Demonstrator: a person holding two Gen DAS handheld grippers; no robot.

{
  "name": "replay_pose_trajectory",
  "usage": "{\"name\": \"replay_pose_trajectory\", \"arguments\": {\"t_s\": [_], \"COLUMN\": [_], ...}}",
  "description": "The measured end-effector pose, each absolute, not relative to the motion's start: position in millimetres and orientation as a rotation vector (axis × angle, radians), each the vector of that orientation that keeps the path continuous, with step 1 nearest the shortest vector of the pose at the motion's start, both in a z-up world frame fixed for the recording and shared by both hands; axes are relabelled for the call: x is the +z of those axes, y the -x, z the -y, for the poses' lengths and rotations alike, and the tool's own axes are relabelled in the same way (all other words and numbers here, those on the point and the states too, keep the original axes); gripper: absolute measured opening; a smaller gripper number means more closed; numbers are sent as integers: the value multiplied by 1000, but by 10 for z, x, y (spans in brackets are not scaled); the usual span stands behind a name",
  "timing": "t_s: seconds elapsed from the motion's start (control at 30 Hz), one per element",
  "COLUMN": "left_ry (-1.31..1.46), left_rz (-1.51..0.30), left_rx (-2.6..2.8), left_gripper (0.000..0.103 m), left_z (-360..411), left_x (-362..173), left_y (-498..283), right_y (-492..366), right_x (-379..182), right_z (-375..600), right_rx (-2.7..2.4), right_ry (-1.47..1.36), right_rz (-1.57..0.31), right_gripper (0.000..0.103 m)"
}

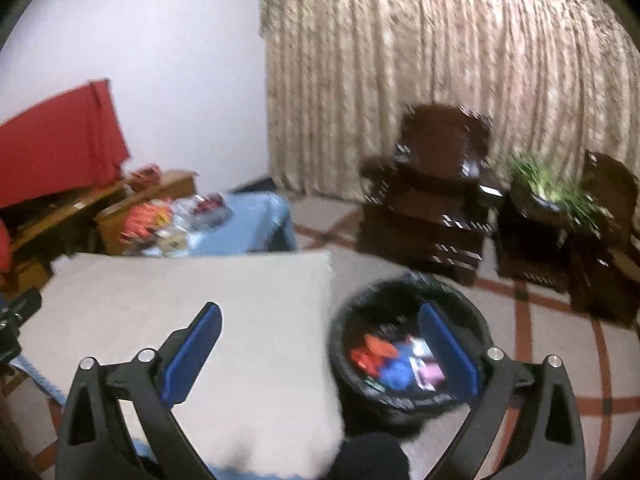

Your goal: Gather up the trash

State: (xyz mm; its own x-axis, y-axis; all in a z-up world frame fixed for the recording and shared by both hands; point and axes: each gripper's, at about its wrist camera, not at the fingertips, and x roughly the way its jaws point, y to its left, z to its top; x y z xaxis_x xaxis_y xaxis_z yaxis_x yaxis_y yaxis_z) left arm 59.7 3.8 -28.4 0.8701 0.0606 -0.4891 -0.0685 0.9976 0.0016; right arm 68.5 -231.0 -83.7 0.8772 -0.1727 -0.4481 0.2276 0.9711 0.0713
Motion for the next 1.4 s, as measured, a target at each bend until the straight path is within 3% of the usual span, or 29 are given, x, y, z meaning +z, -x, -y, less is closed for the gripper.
{"name": "replay_pose_trajectory", "arguments": {"t_s": [0.27, 0.53, 1.4], "left_ry": [72, 93, 57], "left_rz": [-411, -366, -378], "left_rx": [241, 303, 191], "left_gripper": [97, 97, 97], "left_z": [-647, -874, -415], "left_x": [99, 312, 289], "left_y": [-54, 410, 389], "right_y": [-341, -78, 54], "right_x": [-366, -316, -422], "right_z": [1809, 1426, 1885], "right_rx": [-223, -330, -389], "right_ry": [-91, -56, -143], "right_rz": [-325, -334, -324], "right_gripper": [97, 97, 97]}}
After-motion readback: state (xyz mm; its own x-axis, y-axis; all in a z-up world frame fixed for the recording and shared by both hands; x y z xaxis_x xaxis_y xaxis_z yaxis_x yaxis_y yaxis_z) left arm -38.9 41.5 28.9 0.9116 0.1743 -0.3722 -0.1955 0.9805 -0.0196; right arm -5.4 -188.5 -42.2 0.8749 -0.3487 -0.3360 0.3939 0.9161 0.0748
